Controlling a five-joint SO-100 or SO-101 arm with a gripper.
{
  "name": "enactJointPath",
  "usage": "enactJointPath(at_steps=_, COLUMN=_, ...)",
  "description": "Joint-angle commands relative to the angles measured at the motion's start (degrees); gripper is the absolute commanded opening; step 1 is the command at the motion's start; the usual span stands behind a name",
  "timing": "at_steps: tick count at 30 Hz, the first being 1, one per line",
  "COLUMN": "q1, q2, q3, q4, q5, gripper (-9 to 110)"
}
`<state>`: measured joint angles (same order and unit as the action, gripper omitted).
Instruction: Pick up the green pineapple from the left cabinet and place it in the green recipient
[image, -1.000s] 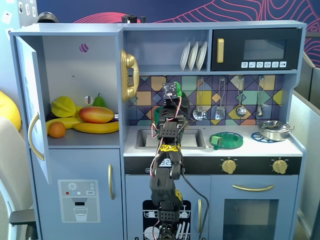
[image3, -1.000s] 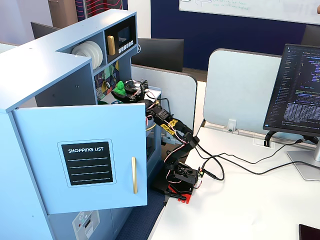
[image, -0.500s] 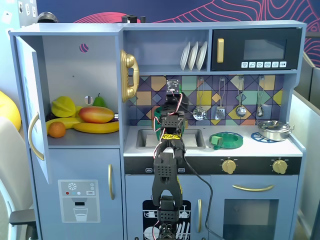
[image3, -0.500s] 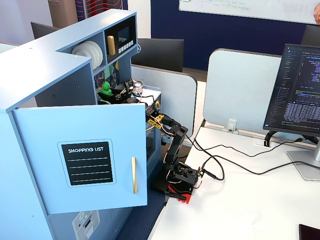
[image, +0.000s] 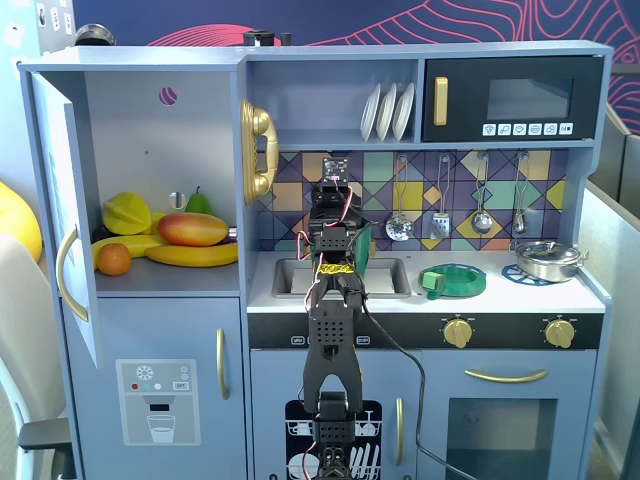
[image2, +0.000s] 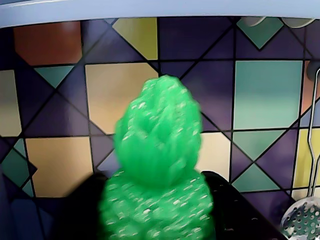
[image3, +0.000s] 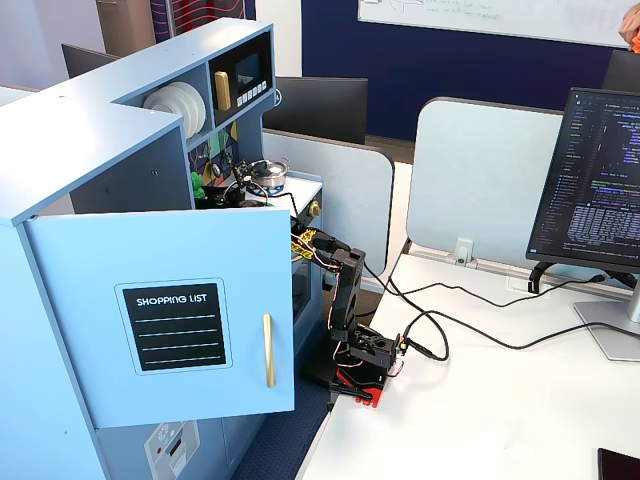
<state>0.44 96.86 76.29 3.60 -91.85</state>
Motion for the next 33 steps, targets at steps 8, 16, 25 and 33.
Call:
enactJointPath(at_steps=8, q1=-1.49, q2=0.0, q3=-5.01, q4=-1.23, q5=1.32, gripper=31)
enactJointPath(at_steps=16, q1=-1.58, q2=7.73, q3=-0.62, q4=1.67, q5=3.25, gripper=30)
enactJointPath(at_steps=25, q1=-2.11, q2=35.77, q3=26.72, q4=6.24, q5=4.48, gripper=30)
enactJointPath(at_steps=33, q1=-3.6, q2=58.89, q3=52.56, q4=6.86, q5=2.37, gripper=30)
